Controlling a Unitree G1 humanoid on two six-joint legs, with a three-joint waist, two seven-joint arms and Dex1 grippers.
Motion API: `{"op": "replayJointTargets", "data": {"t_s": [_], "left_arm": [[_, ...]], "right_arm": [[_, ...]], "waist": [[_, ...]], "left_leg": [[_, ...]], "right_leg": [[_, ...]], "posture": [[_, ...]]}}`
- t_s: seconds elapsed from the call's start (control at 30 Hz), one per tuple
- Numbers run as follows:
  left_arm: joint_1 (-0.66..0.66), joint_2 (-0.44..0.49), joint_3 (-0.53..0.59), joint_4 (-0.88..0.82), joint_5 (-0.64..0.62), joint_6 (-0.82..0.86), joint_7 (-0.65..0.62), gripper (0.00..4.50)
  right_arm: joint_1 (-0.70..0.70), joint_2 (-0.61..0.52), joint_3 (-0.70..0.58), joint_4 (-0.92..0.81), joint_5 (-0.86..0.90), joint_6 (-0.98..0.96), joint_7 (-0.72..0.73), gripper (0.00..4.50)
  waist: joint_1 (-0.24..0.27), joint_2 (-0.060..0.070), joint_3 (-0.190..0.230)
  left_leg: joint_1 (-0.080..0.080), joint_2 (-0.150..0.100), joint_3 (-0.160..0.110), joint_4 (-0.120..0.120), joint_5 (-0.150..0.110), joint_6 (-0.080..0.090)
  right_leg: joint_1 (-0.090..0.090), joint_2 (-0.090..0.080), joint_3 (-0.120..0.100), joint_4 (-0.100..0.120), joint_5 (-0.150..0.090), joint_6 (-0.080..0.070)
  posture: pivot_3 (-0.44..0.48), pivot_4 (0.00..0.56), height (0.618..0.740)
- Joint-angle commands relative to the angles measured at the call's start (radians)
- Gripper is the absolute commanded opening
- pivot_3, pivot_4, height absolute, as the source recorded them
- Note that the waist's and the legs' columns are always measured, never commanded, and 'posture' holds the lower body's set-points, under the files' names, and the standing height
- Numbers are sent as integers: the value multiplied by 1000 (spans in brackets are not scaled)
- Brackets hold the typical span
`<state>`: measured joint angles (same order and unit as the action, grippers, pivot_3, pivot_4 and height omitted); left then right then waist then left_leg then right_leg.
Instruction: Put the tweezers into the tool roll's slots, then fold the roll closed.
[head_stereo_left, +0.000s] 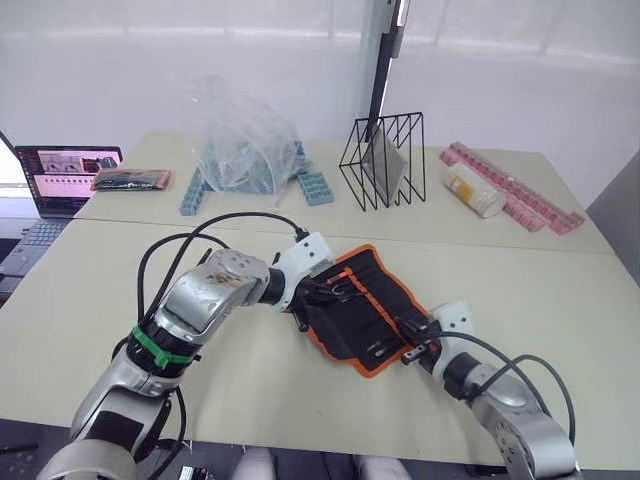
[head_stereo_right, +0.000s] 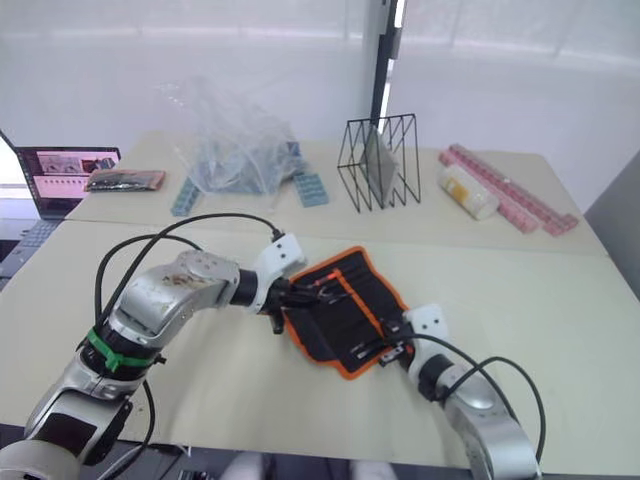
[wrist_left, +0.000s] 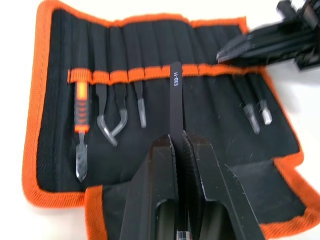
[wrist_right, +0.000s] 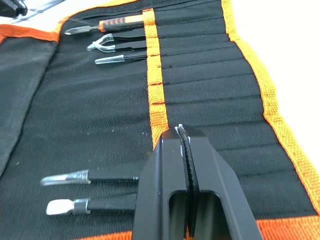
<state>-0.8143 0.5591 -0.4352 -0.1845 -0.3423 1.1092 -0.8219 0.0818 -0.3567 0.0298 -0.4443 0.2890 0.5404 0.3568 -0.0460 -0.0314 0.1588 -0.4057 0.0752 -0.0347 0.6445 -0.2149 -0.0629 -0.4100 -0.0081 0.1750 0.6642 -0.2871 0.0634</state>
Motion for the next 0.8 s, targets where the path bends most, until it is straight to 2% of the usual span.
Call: {"op": "replayJointTargets", "data": {"t_s": [0.03,0.3,0.8], "left_arm": [[-41,-4,-36,14,19,42,1,0],[-64,-2,-91,52,60,38,7,0],[-82,-88,-102,98,107,20,47,0]], "right_arm": [[12,9,32,-5,-11,46,-15,19],[41,20,52,-35,-25,69,-34,19],[73,9,99,-45,-74,84,-33,19]], "waist": [[-3,0,0],[-2,0,0],[0,0,0]], "left_leg": [[0,0,0,0,0,0],[0,0,0,0,0,0],[0,0,0,0,0,0]], "right_leg": [[0,0,0,0,0,0],[0,0,0,0,0,0],[0,0,0,0,0,0]], "posture": [[0,150,720],[0,150,720],[0,150,720]]}}
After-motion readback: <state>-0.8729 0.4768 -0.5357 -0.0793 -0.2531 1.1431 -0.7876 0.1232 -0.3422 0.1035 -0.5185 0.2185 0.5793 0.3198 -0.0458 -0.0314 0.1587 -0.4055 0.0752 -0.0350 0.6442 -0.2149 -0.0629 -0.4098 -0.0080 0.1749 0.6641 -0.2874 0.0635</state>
